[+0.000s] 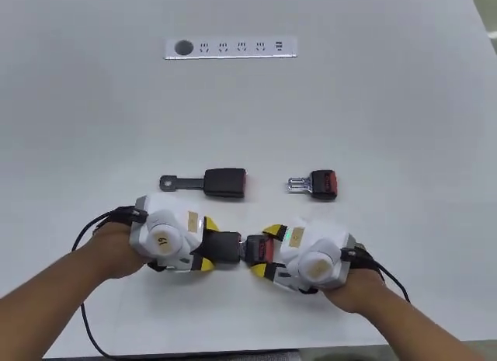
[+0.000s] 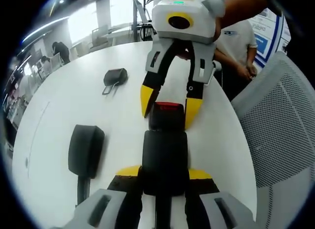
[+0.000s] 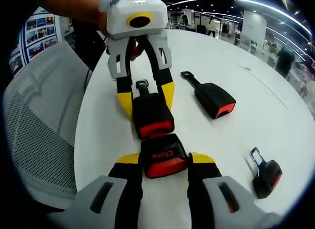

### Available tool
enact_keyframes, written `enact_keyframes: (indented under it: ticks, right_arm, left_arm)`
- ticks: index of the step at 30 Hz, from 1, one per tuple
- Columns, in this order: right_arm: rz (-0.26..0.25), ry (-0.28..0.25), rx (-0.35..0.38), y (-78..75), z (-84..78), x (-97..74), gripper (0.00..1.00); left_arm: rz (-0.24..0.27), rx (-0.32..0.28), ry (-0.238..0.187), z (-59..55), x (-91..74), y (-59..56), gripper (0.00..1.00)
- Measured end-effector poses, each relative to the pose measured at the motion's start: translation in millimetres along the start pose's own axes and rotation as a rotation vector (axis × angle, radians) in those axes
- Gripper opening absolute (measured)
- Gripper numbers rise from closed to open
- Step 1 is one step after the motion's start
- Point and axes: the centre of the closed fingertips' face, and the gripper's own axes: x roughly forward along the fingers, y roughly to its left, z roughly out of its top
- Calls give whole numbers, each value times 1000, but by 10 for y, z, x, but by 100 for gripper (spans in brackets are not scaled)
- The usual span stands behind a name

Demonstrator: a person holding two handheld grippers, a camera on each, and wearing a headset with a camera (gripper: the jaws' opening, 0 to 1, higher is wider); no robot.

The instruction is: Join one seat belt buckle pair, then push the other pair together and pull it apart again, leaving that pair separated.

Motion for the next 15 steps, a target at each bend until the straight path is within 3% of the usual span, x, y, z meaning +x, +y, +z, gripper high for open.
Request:
enact_keyframes:
  ticks: [15]
  right_arm:
    - [-18,-3,2,-3,-20,-48,33]
  left_arm:
    - [2,-11,-3,-9,-9,-10,33]
